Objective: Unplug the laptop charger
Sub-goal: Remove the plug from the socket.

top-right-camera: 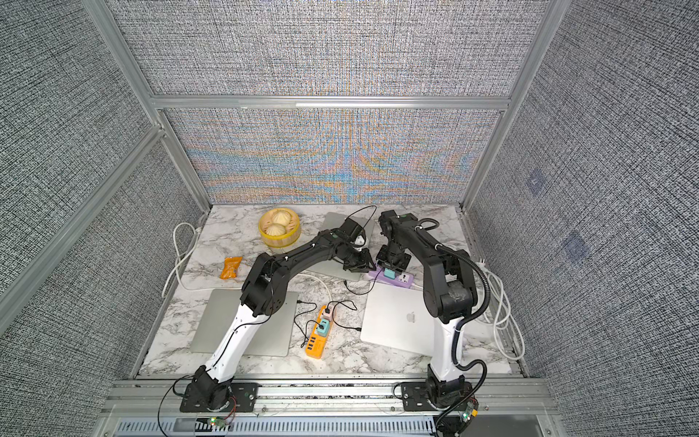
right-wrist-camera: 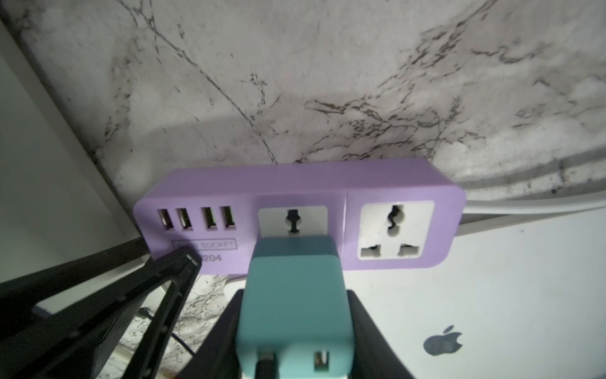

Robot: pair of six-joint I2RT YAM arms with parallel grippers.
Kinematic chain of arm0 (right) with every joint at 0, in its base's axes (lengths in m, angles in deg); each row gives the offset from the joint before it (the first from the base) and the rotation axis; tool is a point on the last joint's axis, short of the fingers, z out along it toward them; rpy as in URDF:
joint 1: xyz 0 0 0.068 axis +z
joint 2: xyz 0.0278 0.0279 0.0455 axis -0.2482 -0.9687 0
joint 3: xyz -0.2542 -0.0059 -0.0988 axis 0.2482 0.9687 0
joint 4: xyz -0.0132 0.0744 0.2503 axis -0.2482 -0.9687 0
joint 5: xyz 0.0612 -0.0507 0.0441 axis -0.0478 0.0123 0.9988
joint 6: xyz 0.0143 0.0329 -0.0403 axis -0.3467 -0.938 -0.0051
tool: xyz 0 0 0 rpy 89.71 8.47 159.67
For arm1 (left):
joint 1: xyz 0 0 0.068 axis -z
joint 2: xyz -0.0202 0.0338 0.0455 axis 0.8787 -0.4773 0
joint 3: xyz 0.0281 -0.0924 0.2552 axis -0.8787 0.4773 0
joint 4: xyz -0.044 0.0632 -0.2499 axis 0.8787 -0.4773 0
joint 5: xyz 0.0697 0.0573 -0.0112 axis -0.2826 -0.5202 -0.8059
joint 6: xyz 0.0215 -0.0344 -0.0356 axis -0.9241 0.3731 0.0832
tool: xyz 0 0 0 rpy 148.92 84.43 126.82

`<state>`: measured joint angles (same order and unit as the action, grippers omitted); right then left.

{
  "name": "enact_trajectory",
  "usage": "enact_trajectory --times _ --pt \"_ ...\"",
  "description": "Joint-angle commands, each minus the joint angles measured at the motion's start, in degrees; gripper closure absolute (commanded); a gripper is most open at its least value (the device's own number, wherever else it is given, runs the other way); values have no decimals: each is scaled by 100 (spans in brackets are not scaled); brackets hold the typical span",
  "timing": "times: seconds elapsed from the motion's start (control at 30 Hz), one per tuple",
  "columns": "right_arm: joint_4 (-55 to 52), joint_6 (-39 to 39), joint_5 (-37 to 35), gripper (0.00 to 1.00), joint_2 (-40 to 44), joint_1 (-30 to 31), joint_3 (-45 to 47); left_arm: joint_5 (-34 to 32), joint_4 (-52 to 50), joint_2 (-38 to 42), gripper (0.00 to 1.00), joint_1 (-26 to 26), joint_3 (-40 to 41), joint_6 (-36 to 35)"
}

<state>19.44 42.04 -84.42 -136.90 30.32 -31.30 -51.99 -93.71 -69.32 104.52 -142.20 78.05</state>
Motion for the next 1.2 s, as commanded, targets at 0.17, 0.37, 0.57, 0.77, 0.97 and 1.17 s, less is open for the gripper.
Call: enact_trajectory --times 0.17,0.37,0.57,0.77,0.97,1.17 --pt "-263 45 -173 75 106 67 -14 -590 -631 -122 66 15 92 -106" --pt "63 -93 566 77 252 10 119 -645 -633 -133 66 13 126 -90" --pt "106 -109 536 82 289 4 122 -688 -698 -133 66 22 113 -125" --pt "-259 72 -208 81 33 234 -202 -814 -994 -233 66 59 -142 -266" --pt "-438 198 -290 82 -158 258 -473 -866 -1196 -317 66 77 -283 -339" --pt "-587 243 -252 81 -294 257 -702 -871 -1239 -356 66 84 -283 -358"
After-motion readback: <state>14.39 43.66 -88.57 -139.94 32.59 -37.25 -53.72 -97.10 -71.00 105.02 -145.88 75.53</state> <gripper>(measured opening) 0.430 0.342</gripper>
